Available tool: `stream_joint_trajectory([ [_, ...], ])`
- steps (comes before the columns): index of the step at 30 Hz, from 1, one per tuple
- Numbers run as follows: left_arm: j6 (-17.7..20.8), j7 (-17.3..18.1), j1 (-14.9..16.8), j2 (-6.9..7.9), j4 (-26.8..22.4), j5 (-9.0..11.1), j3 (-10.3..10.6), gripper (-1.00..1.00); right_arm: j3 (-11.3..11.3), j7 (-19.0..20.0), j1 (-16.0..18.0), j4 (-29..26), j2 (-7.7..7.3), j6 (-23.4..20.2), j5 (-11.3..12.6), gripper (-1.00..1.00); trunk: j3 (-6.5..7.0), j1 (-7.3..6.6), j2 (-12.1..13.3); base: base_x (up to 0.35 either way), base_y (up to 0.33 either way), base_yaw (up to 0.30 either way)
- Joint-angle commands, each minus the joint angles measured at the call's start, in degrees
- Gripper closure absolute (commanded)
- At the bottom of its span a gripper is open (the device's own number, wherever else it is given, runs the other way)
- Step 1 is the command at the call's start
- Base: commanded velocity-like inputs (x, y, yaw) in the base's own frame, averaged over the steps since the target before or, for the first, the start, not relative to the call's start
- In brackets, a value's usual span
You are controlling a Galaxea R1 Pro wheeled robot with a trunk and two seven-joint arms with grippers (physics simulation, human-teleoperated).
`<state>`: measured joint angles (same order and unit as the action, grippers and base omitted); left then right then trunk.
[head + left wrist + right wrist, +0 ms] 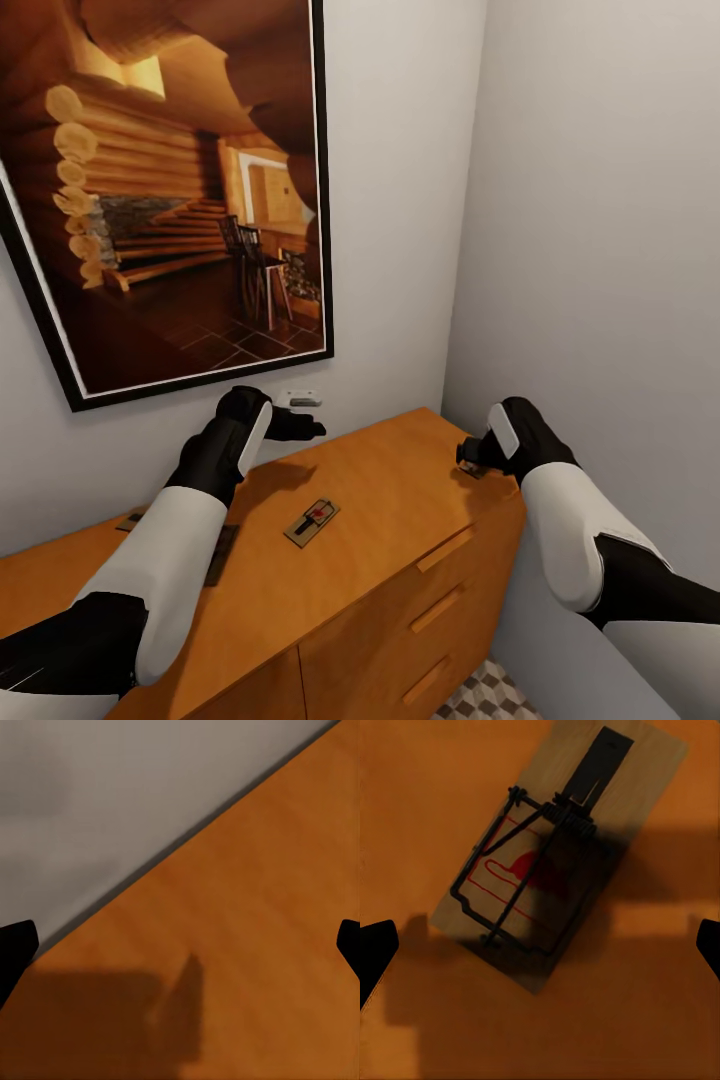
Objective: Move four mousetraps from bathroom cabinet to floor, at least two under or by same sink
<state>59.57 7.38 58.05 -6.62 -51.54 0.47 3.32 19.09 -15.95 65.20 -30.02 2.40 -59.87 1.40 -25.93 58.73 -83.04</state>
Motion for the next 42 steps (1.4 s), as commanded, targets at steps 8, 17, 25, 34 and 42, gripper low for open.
stream_joint_trajectory([
  [8, 0.2, 0.1, 0.0, 0.02, 0.2, 0.0, 0.0, -1.0, 0.7, -0.3, 0.1, -2.6, 0.25, -0.1, 0.3, -1.0, -0.07, 0.0, 0.0, 0.0, 0.0, 0.0],
  [17, 0.2, 0.1, 0.0, 0.01, 0.2, 0.1, 0.0, -1.0, 1.5, -0.3, 0.0, -5.5, 0.45, -0.1, 0.4, -1.0, -0.07, 0.0, 0.0, 0.0, 0.0, 0.0],
  [25, 0.0, 0.1, 0.0, -0.1, 0.2, 0.1, 0.0, -1.0, 4.8, -0.5, 0.0, -11.4, 0.49, -0.1, 0.3, -1.0, -0.07, 0.0, 0.0, 0.0, 0.0, 0.0],
  [34, 0.0, 0.2, 0.0, -0.14, 0.2, 0.1, 0.0, -1.0, 8.8, -2.0, 0.0, -12.1, 0.53, -0.1, 0.1, -1.0, -0.07, 0.0, 0.0, 0.0, 0.0, 0.0],
  [42, -0.1, 0.2, 0.0, -0.14, 0.3, 0.1, 0.0, -1.0, 9.5, -6.1, 0.0, -12.1, 1.35, -0.1, 0.1, -1.0, -0.07, 0.0, 0.0, 0.0, 0.0, 0.0],
])
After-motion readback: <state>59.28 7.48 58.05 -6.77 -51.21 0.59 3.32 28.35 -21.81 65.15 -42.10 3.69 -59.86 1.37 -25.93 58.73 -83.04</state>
